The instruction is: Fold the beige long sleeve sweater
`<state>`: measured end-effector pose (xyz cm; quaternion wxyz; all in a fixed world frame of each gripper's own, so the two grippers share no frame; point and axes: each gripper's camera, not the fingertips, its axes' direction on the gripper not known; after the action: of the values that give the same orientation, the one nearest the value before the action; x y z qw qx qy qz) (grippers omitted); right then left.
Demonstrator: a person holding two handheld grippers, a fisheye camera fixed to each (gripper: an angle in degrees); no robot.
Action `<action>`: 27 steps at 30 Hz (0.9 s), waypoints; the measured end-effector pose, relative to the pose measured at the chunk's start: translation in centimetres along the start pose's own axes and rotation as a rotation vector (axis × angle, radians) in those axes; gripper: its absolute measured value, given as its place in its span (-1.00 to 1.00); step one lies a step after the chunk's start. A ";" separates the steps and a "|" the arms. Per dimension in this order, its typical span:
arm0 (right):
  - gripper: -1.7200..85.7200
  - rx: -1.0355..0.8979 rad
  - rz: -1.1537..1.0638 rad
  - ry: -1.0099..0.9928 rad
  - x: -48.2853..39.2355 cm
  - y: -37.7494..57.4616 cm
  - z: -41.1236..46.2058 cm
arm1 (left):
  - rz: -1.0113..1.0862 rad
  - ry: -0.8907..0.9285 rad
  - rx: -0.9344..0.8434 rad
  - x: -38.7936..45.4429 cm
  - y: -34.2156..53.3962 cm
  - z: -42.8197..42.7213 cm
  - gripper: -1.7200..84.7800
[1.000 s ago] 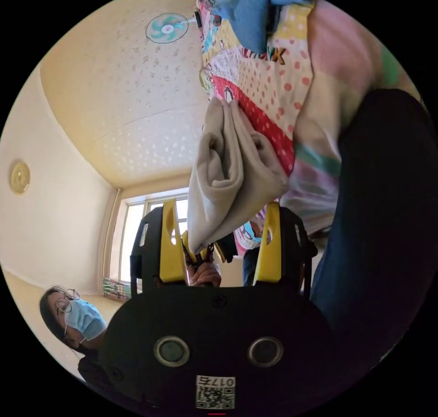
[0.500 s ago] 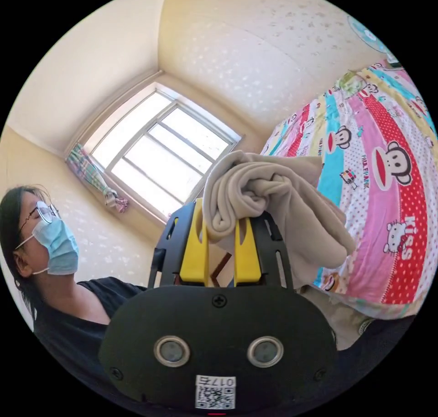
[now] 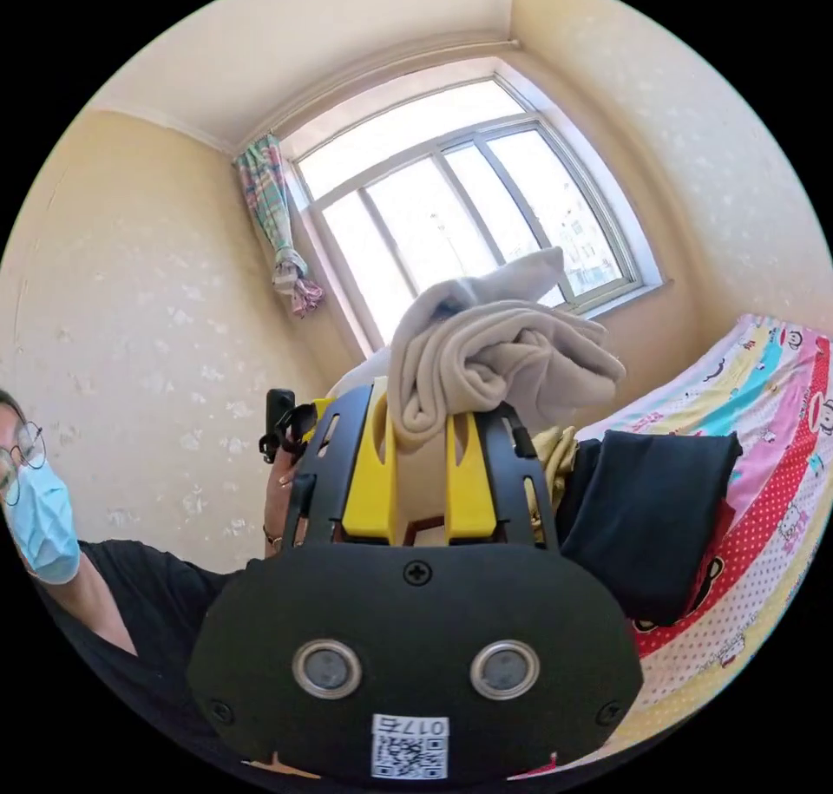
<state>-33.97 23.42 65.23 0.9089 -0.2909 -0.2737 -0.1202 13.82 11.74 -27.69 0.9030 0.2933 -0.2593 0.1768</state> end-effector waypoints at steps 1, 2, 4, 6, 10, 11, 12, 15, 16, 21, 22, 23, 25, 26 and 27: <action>-0.77 -0.050 0.103 0.043 3.8 1.5 3.5 | -0.095 -0.056 -0.057 -4.1 1.4 2.1 -0.78; -0.77 -0.083 0.162 0.072 5.7 2.5 5.1 | -0.240 -0.113 -0.134 -8.2 3.3 4.3 -0.78; -0.77 -0.263 0.416 0.170 12.6 7.6 10.8 | -0.408 -0.159 -0.221 -12.9 7.0 6.8 -0.76; -0.77 -0.283 0.427 0.091 14.5 10.5 11.6 | -0.451 -0.120 -0.190 -14.5 10.1 7.2 -0.75; -0.79 -0.274 0.250 0.076 12.4 13.9 6.1 | -0.396 -0.118 -0.119 -13.0 13.1 6.3 -0.69; -0.80 -0.279 0.216 0.098 11.9 14.5 5.0 | -0.375 -0.161 -0.131 -12.0 13.5 6.2 -0.66; -0.81 -0.293 0.154 0.161 10.8 16.1 2.5 | -0.365 -0.180 -0.128 -11.3 13.8 6.1 -0.66; -0.87 -0.374 0.122 0.378 9.5 22.4 -4.2 | -0.290 -0.242 -0.154 -7.2 16.0 6.6 -0.67; -0.89 -0.410 0.150 0.465 9.4 25.6 -7.2 | -0.259 -0.279 -0.214 -5.4 17.1 7.7 -0.69; -0.94 -0.462 0.390 0.813 8.1 39.5 -21.5 | -0.115 -0.214 -0.723 0.5 22.6 20.0 -0.85; -0.94 -0.462 0.484 0.860 7.6 42.0 -25.4 | -0.039 -0.117 -0.882 2.6 23.9 23.9 -0.91; -0.94 -0.452 0.534 0.880 7.3 43.1 -27.4 | 0.050 -0.046 -0.984 5.1 25.0 27.1 -0.94; -0.95 -0.303 0.676 0.991 4.5 46.2 -36.0 | 0.180 0.003 -1.078 8.8 25.9 31.1 -0.97; -0.95 -0.256 0.702 1.026 3.7 46.7 -38.1 | 0.264 0.028 -1.132 11.4 26.3 33.3 -0.98; -0.95 -0.165 0.756 1.096 1.9 47.7 -42.4 | 0.307 0.044 -1.155 12.7 26.4 34.3 -0.98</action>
<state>3.75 36.34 15.40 0.8707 -0.3321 0.3584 0.0555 -0.91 12.78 14.92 0.8856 -0.2899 -0.3340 0.1417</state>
